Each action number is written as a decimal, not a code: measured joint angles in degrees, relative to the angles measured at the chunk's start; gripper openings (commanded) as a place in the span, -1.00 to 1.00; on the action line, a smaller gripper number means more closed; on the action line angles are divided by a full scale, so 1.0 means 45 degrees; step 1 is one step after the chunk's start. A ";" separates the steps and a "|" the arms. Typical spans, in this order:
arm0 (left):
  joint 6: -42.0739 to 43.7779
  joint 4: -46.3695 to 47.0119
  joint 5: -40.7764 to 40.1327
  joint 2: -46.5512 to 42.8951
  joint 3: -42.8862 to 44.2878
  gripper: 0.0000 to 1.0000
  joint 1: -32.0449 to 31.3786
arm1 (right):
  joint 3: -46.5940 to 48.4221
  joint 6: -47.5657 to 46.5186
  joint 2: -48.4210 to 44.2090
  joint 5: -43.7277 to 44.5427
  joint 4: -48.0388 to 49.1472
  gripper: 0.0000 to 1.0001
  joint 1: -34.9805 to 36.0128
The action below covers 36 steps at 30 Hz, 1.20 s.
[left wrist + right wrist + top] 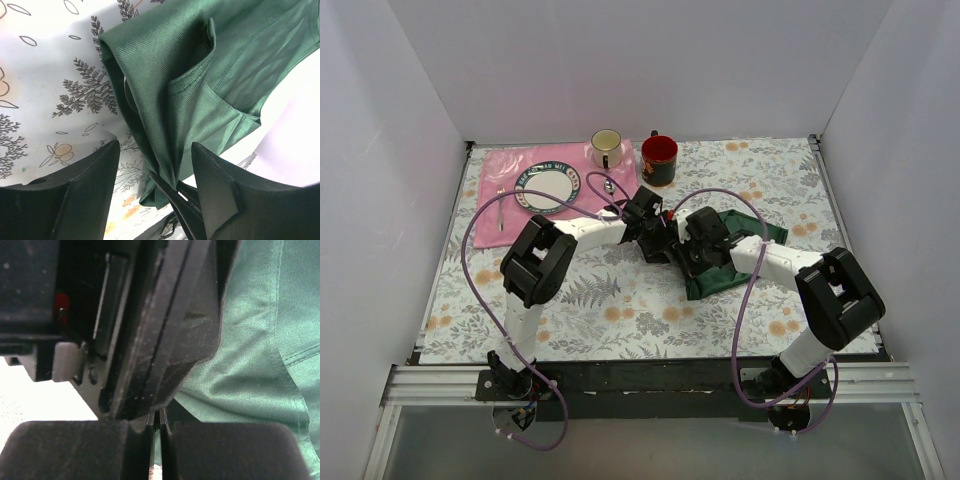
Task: Fold the napkin, place the utensils inside, and roll it up
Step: Roll the napkin with the utensil
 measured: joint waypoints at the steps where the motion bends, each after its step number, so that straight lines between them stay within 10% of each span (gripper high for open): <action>1: -0.0058 0.0044 0.0044 0.0005 0.0000 0.17 -0.0019 | -0.0019 0.0005 -0.0015 -0.0112 0.0029 -0.97 -0.0058; 11: -0.1030 0.1209 0.0355 0.0369 -0.0262 -0.39 -0.0345 | -0.0146 0.0044 -0.0073 -0.0661 0.0136 -0.97 -0.0486; 17: -0.1588 0.2001 0.0403 0.0374 -0.0865 -0.78 -0.0355 | -0.0175 0.0223 -0.0083 -0.0811 0.0136 -0.35 -0.0597; 23: -0.1792 0.2195 0.0476 0.0374 -0.0884 -0.85 -0.0379 | -0.0491 0.0656 -0.0733 -0.0559 -0.0272 0.04 -0.0418; 36: -0.1938 0.1923 0.0656 0.0374 -0.0777 -0.85 -0.0379 | -0.0432 0.2084 -0.0758 0.2497 -0.0636 0.08 0.1277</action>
